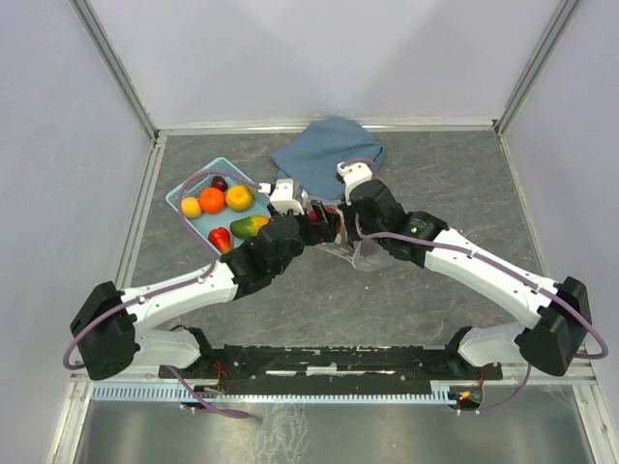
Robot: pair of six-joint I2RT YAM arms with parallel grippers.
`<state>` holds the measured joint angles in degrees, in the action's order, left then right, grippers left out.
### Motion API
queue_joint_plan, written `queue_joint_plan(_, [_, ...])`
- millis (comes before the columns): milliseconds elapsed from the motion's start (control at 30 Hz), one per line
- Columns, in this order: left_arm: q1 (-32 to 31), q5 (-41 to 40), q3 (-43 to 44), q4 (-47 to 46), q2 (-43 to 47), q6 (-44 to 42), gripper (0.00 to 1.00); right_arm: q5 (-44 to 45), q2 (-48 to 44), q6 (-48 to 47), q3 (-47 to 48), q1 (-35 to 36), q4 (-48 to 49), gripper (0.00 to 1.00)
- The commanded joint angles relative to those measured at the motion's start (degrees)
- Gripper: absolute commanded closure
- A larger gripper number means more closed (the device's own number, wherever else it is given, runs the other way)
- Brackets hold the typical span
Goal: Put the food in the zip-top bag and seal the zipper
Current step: Place the fake vegetable in the zipper food storage bag, then pick up the fake fruit from the bin.
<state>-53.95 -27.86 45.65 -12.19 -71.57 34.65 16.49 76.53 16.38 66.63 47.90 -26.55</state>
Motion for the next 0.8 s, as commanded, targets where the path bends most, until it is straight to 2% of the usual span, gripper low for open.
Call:
queue_joint_plan(0, [-0.36,-4.83,4.05,2.4,-0.86,-0.41,0.08,-0.72,-1.72,1.01,0.58,0.18,3.19,0.98])
queue_joint_plan(133, [-0.32,-4.86,4.19,3.52,-0.45,-0.04,0.04,-0.54,-1.71,1.19,0.17,0.18,3.34,0.98])
queue_joint_plan(300, [-0.29,-4.84,5.16,7.01,1.0,0.71,0.04,-0.5,-1.56,1.28,0.14,0.2,3.39,0.98])
queue_joint_plan(767, [-0.06,-9.07,6.88,25.94,13.18,0.64,0.03,1.56,-2.03,0.14,-0.76,0.18,3.82,0.98])
